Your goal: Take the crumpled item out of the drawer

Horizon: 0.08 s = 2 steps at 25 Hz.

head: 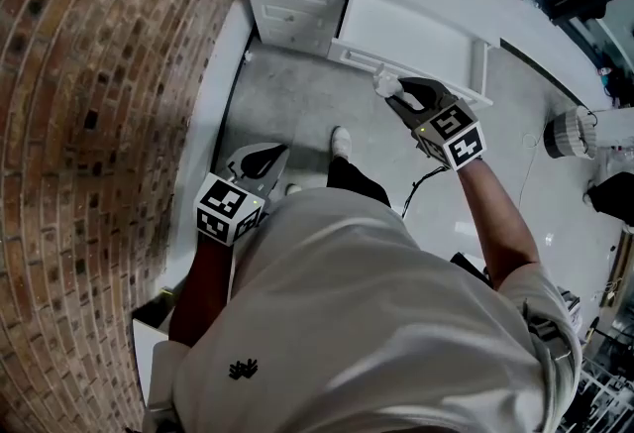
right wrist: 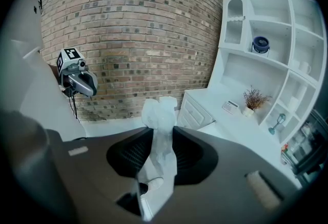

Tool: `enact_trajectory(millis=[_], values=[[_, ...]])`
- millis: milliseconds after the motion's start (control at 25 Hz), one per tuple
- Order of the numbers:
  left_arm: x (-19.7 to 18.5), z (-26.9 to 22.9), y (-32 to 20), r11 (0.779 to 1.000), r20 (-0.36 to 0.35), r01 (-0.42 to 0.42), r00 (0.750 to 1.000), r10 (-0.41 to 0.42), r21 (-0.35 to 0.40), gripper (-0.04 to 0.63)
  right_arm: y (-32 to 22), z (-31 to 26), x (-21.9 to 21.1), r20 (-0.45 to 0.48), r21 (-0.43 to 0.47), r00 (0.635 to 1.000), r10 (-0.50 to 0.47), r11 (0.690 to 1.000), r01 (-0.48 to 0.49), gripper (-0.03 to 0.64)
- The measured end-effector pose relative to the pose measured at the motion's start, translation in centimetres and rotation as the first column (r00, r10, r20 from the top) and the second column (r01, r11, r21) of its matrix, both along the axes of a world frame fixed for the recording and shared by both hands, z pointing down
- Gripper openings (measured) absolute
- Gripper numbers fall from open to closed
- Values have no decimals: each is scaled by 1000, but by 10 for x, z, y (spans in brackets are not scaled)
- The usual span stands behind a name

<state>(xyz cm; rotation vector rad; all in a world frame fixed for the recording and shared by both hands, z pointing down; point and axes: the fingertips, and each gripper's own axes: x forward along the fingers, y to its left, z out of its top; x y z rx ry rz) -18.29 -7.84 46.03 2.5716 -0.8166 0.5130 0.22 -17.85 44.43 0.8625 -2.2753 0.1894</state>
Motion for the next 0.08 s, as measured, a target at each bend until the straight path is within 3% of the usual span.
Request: enact_trajectory(millis=[80], values=[[5, 0, -11, 1000, 1, 1, 1000, -1, -1, 6, -11, 1, 5, -2, -4, 1000, -5, 1000, 5, 132]])
